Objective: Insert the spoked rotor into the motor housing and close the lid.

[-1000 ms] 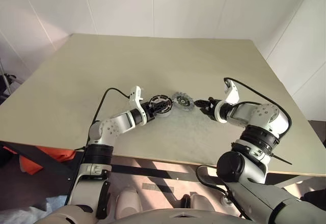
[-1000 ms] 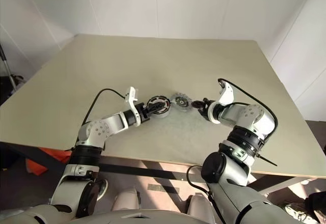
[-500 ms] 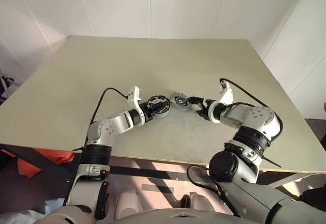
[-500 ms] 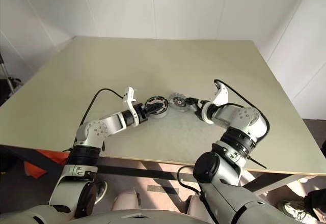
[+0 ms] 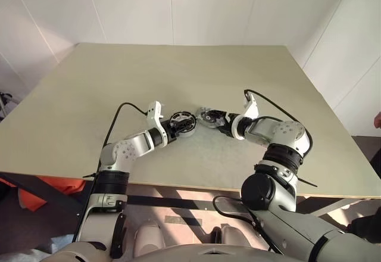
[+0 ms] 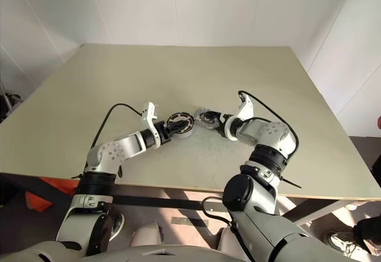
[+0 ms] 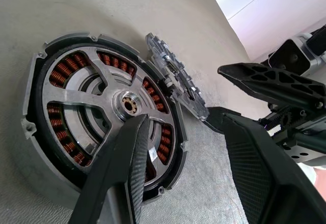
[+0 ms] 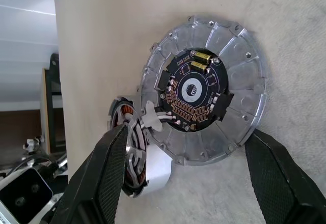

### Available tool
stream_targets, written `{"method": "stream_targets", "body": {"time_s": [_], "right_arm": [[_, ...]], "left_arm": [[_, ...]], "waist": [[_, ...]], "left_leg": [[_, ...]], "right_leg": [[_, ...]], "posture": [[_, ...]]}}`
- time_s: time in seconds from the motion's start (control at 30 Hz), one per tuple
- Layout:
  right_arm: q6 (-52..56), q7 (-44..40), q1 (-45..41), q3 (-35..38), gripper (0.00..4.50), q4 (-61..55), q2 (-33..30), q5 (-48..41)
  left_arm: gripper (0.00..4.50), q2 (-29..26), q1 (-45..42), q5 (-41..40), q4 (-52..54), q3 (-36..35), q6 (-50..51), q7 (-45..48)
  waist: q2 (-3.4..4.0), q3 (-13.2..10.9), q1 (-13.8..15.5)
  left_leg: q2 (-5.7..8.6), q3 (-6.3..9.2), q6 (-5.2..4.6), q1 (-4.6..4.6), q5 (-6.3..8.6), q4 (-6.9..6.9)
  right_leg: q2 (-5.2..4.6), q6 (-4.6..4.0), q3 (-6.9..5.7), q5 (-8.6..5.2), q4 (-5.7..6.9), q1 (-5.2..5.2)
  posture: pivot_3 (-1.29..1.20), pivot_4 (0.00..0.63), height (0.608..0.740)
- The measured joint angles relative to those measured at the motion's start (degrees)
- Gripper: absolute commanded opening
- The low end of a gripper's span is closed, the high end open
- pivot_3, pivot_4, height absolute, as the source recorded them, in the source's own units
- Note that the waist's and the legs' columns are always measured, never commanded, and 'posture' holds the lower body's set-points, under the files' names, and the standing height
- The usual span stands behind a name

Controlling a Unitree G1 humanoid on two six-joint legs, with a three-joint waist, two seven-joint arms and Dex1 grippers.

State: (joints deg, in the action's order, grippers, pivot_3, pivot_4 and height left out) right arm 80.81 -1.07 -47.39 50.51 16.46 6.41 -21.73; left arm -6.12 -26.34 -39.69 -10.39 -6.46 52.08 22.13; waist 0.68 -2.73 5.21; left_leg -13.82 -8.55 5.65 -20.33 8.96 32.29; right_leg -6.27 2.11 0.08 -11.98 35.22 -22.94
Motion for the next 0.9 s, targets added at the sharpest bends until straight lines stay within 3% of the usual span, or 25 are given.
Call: {"method": "stream_targets", "body": {"time_s": [0.43,0.9], "right_arm": [[-16.46,-2.03,-3.86,-5.82,4.03,16.67,-0.78,-4.25],[-18.23,-8.33,-3.20,-14.33,4.03,13.09,-1.02,-12.12]], "left_arm": [[2.42,-0.40,0.82,0.08,2.76,0.18,1.55,-0.04],[2.42,-1.34,1.26,0.37,4.43,0.08,1.46,1.50]], "waist": [[0.01,0.00,0.19],[0.00,-0.02,0.55]], "left_leg": [[0.00,0.01,-0.12,-0.40,0.07,-0.11],[-0.01,0.03,-0.13,-0.72,0.07,-0.10]], "right_leg": [[0.00,-0.43,-0.11,0.25,-0.22,-0.22],[-0.01,-0.45,-0.18,0.27,-0.32,-0.36]], "posture": [[0.00,0.000,0.740],[0.00,0.000,0.740]]}}
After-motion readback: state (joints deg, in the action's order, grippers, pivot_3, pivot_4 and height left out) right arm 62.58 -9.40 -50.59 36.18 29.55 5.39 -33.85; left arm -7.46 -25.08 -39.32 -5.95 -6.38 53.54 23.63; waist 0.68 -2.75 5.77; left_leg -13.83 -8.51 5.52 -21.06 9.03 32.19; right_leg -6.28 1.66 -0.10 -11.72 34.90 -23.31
